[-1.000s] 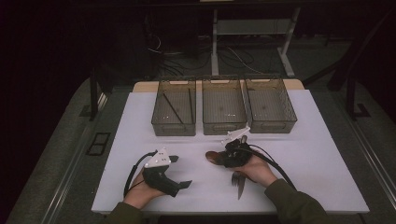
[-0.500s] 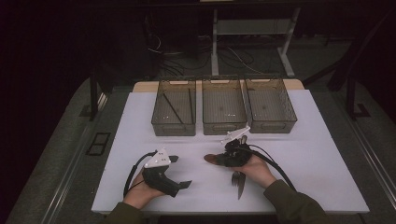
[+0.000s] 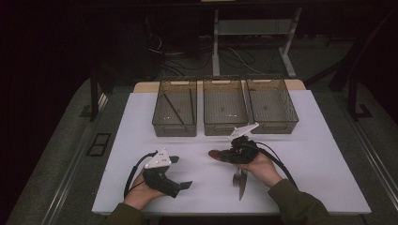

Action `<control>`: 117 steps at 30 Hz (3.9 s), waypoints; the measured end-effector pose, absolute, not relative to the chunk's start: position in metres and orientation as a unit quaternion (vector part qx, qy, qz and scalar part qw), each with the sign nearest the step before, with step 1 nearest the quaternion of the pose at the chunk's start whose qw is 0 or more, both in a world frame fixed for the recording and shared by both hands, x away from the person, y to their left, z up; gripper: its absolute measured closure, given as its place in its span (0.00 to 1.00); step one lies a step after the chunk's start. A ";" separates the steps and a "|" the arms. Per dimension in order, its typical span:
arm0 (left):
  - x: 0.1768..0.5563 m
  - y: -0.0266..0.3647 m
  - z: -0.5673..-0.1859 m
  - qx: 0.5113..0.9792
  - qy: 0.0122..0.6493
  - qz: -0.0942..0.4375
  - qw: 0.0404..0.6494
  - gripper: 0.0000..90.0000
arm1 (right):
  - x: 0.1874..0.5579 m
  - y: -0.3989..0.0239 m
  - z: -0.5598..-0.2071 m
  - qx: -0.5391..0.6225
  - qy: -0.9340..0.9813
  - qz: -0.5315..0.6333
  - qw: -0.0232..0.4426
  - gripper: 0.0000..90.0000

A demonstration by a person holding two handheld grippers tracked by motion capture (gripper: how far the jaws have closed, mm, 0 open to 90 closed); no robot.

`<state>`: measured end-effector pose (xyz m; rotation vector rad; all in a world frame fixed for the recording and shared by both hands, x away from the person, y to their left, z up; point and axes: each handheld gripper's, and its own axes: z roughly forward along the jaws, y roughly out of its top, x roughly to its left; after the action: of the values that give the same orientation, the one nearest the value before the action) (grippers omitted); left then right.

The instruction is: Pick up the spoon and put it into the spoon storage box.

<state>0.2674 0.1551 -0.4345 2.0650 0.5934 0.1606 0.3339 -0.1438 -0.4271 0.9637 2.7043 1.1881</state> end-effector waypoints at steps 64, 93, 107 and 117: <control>0.268 0.154 -0.435 0.836 0.243 0.067 0.488 0.00 | 0.442 -0.152 -0.344 0.422 0.789 0.431 0.119 0.92; 0.267 0.154 -0.434 0.835 0.241 0.062 0.491 0.00 | 0.498 -0.124 -0.366 0.452 0.789 0.389 0.148 0.77; 0.268 0.154 -0.435 0.833 0.242 0.064 0.492 0.00 | 0.480 -0.134 -0.349 0.430 0.790 0.414 0.140 0.56; 0.268 0.154 -0.435 0.835 0.246 0.064 0.487 0.00 | 0.448 -0.157 -0.340 0.410 0.793 0.436 0.114 0.48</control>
<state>0.2675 0.1537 -0.4347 2.0315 0.5992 0.1552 0.4480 -0.1572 -0.3403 1.2016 2.3252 1.2789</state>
